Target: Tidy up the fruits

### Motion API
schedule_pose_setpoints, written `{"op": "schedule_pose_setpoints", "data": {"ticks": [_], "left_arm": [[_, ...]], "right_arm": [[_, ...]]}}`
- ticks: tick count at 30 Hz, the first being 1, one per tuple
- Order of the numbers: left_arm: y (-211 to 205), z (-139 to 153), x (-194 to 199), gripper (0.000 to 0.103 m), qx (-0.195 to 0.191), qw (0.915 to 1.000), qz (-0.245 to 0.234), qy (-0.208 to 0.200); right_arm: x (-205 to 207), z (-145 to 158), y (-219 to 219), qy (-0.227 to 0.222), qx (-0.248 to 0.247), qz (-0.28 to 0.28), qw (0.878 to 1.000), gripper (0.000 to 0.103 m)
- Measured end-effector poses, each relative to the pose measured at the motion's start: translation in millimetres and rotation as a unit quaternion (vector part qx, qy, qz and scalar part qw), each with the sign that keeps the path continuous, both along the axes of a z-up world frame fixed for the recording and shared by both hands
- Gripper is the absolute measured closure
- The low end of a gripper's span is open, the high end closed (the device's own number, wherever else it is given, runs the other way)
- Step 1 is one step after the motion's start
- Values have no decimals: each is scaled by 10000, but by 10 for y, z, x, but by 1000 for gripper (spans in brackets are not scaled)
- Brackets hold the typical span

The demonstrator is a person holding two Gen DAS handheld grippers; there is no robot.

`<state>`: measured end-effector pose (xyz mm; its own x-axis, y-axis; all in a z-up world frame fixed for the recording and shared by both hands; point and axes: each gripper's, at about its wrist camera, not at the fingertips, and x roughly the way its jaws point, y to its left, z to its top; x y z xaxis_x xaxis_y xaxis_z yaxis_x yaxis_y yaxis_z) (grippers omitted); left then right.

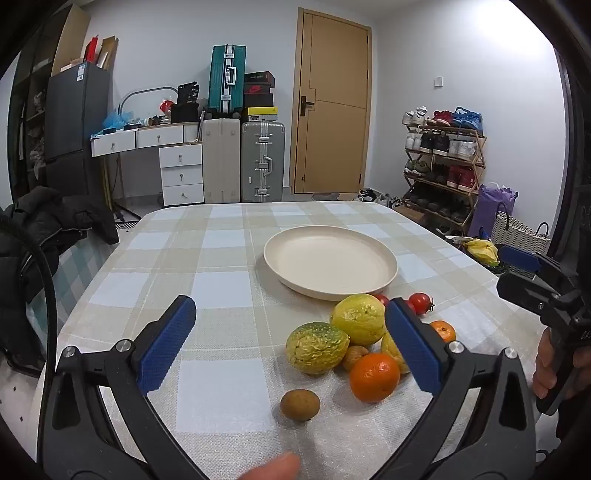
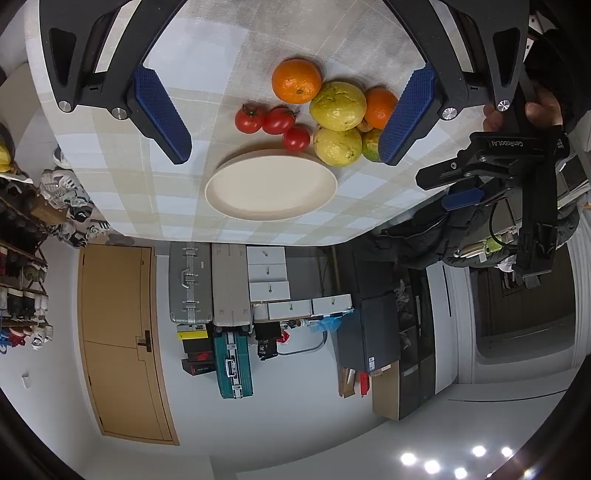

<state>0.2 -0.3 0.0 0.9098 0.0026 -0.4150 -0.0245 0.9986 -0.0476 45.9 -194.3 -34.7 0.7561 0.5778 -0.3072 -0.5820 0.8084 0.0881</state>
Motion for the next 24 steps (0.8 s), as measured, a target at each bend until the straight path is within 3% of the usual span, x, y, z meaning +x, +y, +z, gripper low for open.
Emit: {"op": "schedule_pose_setpoints", "data": {"ticks": [24], "left_arm": [[-8,-6,19,1,-19,10000,-43,2]], "right_arm": [[-18,2,23,41,-36,-28,10000,0]]}}
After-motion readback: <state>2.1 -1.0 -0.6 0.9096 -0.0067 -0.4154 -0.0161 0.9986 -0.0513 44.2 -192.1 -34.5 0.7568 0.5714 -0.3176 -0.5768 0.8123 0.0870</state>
